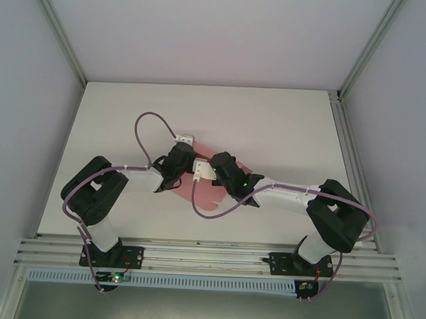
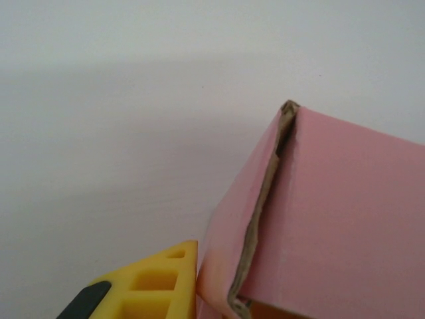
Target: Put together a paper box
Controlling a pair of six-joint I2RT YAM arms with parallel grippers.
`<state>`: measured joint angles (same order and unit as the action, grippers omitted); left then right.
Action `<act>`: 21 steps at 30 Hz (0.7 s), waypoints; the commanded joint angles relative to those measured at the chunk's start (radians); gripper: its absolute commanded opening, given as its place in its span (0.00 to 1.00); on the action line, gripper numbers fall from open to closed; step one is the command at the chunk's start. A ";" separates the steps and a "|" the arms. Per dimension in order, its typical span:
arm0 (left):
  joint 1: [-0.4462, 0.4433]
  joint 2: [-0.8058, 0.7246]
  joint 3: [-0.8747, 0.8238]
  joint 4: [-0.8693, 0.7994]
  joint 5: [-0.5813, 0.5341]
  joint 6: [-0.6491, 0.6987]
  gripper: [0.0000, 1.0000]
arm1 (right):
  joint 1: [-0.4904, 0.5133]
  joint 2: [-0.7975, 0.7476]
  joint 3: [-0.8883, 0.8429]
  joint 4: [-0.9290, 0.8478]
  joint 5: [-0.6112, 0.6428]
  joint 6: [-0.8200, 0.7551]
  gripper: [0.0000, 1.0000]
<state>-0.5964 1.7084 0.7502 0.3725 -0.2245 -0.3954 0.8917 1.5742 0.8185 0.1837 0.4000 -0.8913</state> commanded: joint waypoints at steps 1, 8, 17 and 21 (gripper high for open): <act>0.026 0.022 0.004 -0.148 -0.288 -0.097 0.14 | -0.016 0.002 0.005 -0.247 -0.040 0.048 0.00; 0.014 0.034 0.007 -0.099 -0.226 -0.040 0.00 | -0.047 0.008 0.025 -0.218 -0.083 0.132 0.28; 0.013 -0.034 -0.071 0.067 -0.030 0.078 0.00 | -0.075 -0.243 -0.009 -0.233 -0.282 0.232 0.98; 0.022 -0.096 -0.082 0.083 0.059 0.093 0.00 | -0.085 -0.471 -0.051 -0.207 -0.362 0.322 0.98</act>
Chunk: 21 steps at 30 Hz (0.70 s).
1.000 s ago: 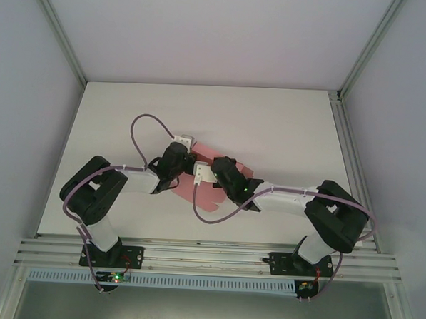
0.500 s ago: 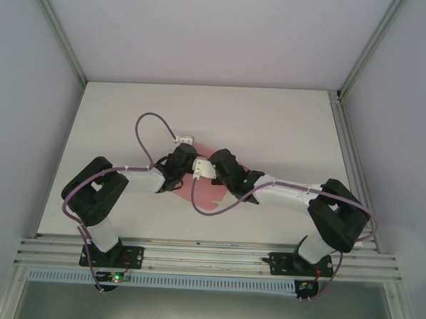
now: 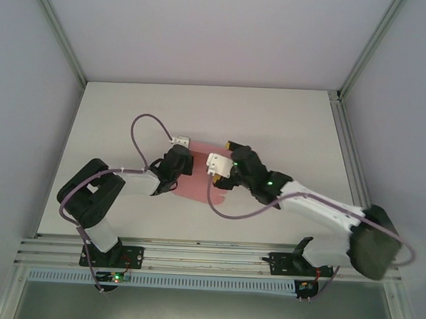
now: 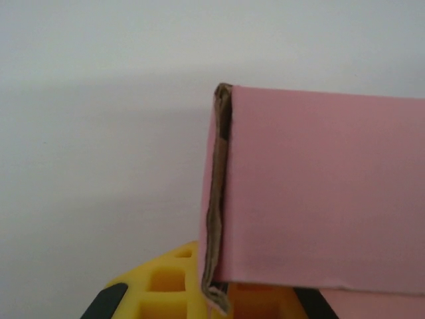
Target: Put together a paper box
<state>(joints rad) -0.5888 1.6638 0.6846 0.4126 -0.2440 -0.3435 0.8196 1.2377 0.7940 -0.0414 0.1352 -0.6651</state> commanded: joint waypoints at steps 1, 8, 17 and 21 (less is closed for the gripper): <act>0.015 -0.071 -0.015 0.042 0.115 0.049 0.00 | -0.020 -0.193 -0.041 0.051 -0.095 0.130 0.98; 0.033 -0.259 -0.054 0.109 0.504 0.106 0.00 | -0.276 -0.408 0.014 0.097 0.026 0.536 0.98; 0.033 -0.348 -0.022 0.065 0.665 0.098 0.00 | -0.464 -0.086 0.135 -0.115 -0.400 0.633 0.98; 0.032 -0.336 0.008 0.030 0.647 0.087 0.00 | -0.393 0.039 0.192 -0.141 -0.470 0.593 0.98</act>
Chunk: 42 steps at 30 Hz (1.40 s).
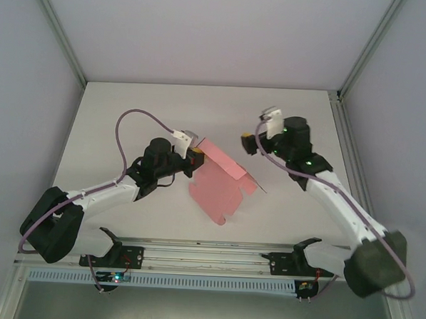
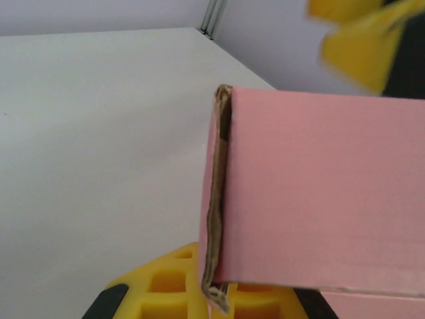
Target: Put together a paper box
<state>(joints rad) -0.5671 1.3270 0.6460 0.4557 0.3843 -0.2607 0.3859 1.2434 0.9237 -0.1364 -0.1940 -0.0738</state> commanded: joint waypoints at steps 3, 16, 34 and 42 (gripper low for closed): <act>0.009 0.015 0.065 -0.027 -0.047 -0.021 0.00 | 0.107 0.107 0.100 -0.060 -0.179 -0.028 0.98; -0.008 0.067 0.184 -0.162 -0.350 -0.170 0.00 | 0.189 0.235 0.145 0.053 -0.365 0.041 0.98; -0.015 -0.055 0.049 -0.284 -0.487 -0.049 0.00 | 0.001 -0.109 0.151 -0.246 0.334 -0.097 0.98; -0.013 -0.054 0.062 -0.295 -0.448 -0.032 0.00 | 0.056 -0.156 0.125 -0.269 -0.118 -0.315 0.98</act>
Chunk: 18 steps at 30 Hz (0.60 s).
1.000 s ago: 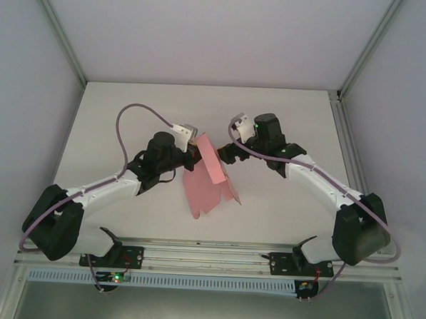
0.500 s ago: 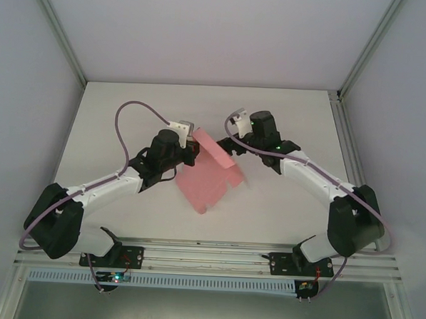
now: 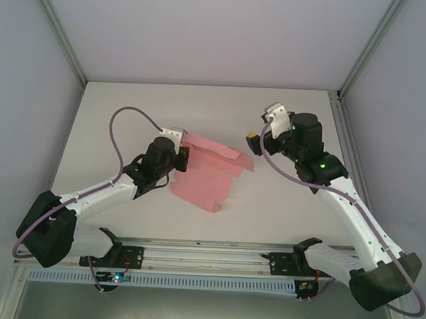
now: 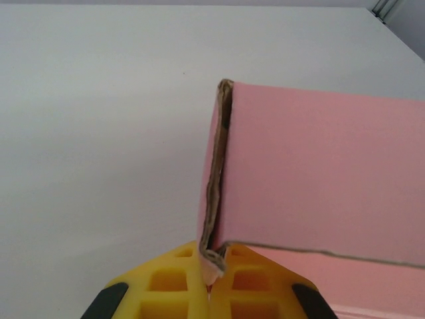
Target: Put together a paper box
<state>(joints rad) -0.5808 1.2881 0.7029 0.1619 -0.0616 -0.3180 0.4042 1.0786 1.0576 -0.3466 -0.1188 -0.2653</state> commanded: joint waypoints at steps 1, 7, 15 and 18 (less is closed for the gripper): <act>-0.001 -0.012 0.006 -0.003 -0.004 0.026 0.00 | 0.060 0.015 -0.006 -0.076 -0.200 -0.154 0.98; -0.001 -0.006 0.010 -0.002 0.034 0.025 0.00 | 0.172 0.087 -0.002 -0.099 -0.031 -0.222 0.98; 0.000 -0.002 0.000 0.013 0.125 -0.005 0.00 | 0.292 0.224 0.041 -0.055 0.135 -0.246 0.98; -0.001 0.015 0.011 0.024 0.156 -0.013 0.00 | 0.332 0.241 0.018 0.083 0.224 -0.235 0.98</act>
<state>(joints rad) -0.5808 1.2942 0.7029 0.1604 0.0338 -0.3149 0.7078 1.3128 1.0668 -0.3950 0.0029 -0.4870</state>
